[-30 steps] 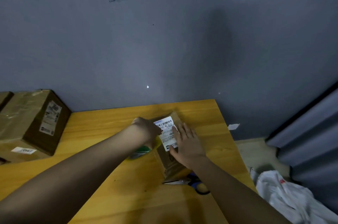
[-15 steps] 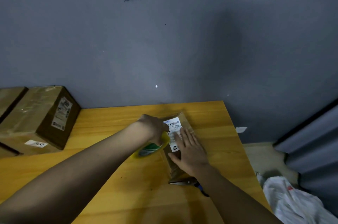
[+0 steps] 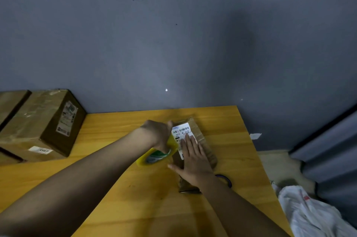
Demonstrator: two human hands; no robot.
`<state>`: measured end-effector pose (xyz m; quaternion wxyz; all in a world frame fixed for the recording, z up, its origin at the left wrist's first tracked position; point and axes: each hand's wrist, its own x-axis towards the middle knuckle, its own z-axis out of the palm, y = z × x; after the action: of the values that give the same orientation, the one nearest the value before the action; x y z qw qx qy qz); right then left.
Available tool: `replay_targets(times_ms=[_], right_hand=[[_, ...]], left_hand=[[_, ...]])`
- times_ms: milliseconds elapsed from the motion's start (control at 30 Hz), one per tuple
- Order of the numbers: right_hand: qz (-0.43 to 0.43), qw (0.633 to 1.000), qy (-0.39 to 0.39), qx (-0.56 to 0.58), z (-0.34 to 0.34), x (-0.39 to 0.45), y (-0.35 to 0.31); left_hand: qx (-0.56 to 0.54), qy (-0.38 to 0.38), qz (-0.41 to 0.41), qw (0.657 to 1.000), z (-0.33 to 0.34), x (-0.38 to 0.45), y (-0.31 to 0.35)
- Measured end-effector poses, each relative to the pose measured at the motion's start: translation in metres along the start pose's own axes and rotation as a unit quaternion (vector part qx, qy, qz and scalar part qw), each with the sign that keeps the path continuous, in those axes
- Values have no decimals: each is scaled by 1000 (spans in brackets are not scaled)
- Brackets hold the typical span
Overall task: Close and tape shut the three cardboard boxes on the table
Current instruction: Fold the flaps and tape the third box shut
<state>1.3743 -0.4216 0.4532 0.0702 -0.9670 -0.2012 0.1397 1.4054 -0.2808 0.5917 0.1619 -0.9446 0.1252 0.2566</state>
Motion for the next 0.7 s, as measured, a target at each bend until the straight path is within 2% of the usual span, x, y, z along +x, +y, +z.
replay_targets(times_ms=[333, 533, 600, 700], right_hand=[[21, 1000, -5, -12, 6, 4, -10], [30, 998, 47, -20, 6, 5, -29], [5, 997, 75, -3, 9, 4, -32], [-18, 998, 64, 21, 14, 4, -25]], left_hand=[[-72, 45, 17, 996, 17, -2, -19], [-100, 111, 17, 989, 29, 2, -25], [-130, 116, 7, 985, 36, 2, -28], [-230, 137, 16, 963, 49, -5, -32]])
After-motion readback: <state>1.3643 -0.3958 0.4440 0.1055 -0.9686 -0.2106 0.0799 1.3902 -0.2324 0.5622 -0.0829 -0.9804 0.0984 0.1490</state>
